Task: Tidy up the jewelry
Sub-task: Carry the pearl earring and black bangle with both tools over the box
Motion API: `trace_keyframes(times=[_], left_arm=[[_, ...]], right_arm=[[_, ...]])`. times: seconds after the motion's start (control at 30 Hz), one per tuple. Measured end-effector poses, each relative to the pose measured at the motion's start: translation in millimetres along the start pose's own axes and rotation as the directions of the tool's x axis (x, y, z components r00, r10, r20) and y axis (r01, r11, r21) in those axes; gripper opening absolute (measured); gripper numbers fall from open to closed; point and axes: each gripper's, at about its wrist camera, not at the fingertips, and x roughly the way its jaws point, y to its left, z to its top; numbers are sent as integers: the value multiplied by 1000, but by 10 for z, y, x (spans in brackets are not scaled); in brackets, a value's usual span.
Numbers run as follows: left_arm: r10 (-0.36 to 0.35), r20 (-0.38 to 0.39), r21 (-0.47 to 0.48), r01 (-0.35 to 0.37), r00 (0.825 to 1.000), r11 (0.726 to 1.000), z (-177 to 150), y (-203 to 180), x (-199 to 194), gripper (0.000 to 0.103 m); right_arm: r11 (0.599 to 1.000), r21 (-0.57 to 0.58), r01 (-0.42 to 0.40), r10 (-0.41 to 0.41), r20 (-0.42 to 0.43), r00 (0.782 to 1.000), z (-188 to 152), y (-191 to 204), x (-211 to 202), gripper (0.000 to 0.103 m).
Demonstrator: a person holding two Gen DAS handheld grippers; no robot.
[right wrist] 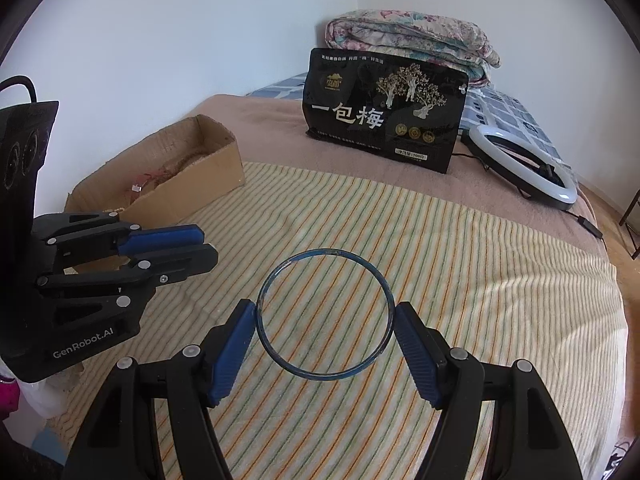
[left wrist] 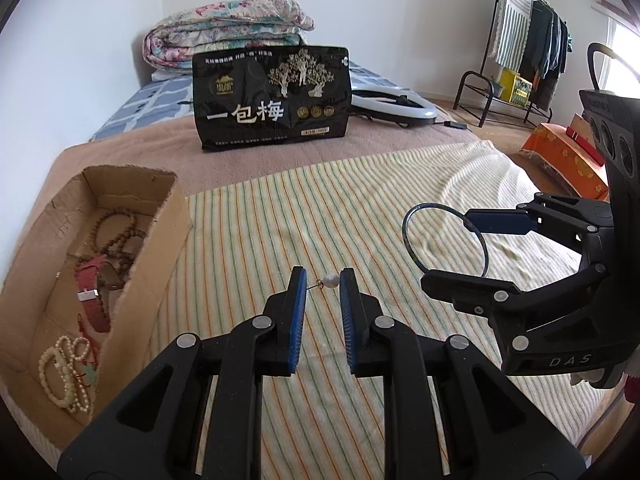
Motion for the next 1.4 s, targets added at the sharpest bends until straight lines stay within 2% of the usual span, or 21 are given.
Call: trace_keyframes(times=[0.43, 0.7, 1.0, 1.4], left_arm=[[34, 92, 2, -35, 995, 999, 44, 72, -602, 15], [66, 139, -19, -64, 988, 998, 22, 292, -948, 16], [127, 165, -56, -120, 978, 991, -43, 652, -1210, 16], [216, 158, -109, -200, 964, 974, -165, 1174, -1315, 15]], right_arm=[[1000, -18, 5, -4, 62, 998, 164, 239, -439, 73], [999, -33, 1, 2, 99, 995, 327, 450, -616, 73], [998, -52, -32, 38, 117, 992, 520, 761, -602, 73], [993, -51, -106, 112, 132, 985, 857, 1086, -405, 73]])
